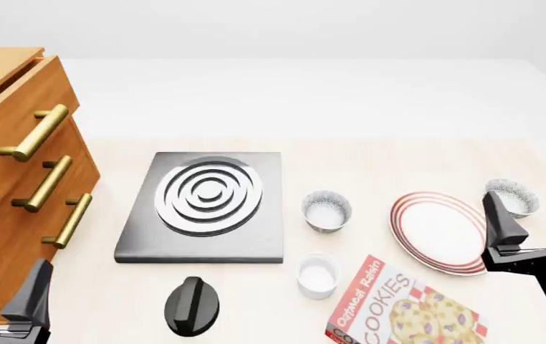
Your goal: Pick the akita bowl next to the plate and place it on the plate.
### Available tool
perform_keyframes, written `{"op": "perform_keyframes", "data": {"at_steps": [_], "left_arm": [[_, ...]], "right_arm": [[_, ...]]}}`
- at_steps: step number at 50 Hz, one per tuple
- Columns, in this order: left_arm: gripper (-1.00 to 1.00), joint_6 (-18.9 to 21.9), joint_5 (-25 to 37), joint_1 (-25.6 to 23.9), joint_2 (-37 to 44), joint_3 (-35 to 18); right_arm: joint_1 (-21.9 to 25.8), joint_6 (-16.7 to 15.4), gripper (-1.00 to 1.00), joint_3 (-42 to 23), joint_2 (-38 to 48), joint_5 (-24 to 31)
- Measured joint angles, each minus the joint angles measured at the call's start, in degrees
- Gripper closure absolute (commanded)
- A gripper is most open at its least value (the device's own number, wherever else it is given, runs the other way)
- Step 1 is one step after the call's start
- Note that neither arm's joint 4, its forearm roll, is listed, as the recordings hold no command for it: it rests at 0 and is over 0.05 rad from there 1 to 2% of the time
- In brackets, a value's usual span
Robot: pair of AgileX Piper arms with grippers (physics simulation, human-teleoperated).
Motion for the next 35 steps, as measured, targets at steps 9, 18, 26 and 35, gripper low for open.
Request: {"op": "perform_keyframes", "data": {"at_steps": [9, 18, 26, 35], "left_arm": [[-1.0, 0.0, 0.0, 0.0, 0.0, 0.0], [-1.0, 0.0, 0.0, 0.0, 0.0, 0.0], [-1.0, 0.0, 0.0, 0.0, 0.0, 0.0], [-1.0, 0.0, 0.0, 0.0, 0.0, 0.0]], "right_arm": [[-0.4, -0.2, -1.0, -0.6, 3.2, -2.3], [-0.7, -0.6, -1.0, -1.1, 6.5, -4.7], [-1.2, -1.0, -1.0, -1.7, 9.8, -7.1], [-1.6, -1.4, -1.0, -2.6, 12.8, -8.9]]}}
